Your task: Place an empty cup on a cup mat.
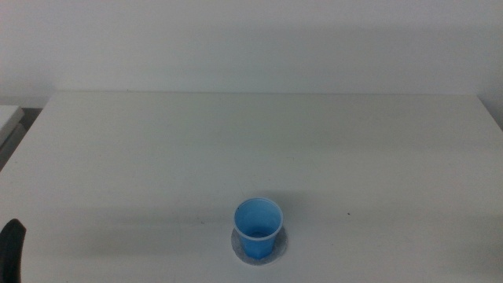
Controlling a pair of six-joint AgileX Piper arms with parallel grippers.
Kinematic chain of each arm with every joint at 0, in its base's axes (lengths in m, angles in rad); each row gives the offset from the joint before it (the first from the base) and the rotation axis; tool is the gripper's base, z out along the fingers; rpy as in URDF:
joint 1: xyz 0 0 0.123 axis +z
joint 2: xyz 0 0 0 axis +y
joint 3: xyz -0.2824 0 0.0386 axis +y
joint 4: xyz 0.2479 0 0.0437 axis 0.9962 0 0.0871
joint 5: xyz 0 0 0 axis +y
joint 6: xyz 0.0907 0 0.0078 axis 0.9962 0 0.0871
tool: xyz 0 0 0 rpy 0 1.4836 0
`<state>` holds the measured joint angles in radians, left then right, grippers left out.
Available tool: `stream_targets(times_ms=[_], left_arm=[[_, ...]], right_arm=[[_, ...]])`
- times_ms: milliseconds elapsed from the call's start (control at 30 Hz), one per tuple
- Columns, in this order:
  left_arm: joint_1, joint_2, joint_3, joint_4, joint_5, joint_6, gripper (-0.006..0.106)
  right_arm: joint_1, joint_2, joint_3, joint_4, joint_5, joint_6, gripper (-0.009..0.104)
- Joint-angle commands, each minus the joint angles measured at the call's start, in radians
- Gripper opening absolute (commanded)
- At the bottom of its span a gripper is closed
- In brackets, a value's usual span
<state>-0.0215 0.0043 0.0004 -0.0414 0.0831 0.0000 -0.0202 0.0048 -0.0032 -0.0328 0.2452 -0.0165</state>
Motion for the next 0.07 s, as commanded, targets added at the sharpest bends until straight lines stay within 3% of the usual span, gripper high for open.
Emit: stream_targets(times_ms=[0,33], left_arm=[[-0.001,-0.004,0.0,0.0,-0.018,0.0,0.094],[-0.001,-0.004,0.0,0.0,-0.018,0.0,0.094]], right_arm=[[0.002,-0.005,0.003,-0.005,-0.007,-0.004,0.093],[0.002,-0.005,0.003,-0.005,-0.007,-0.004,0.093]])
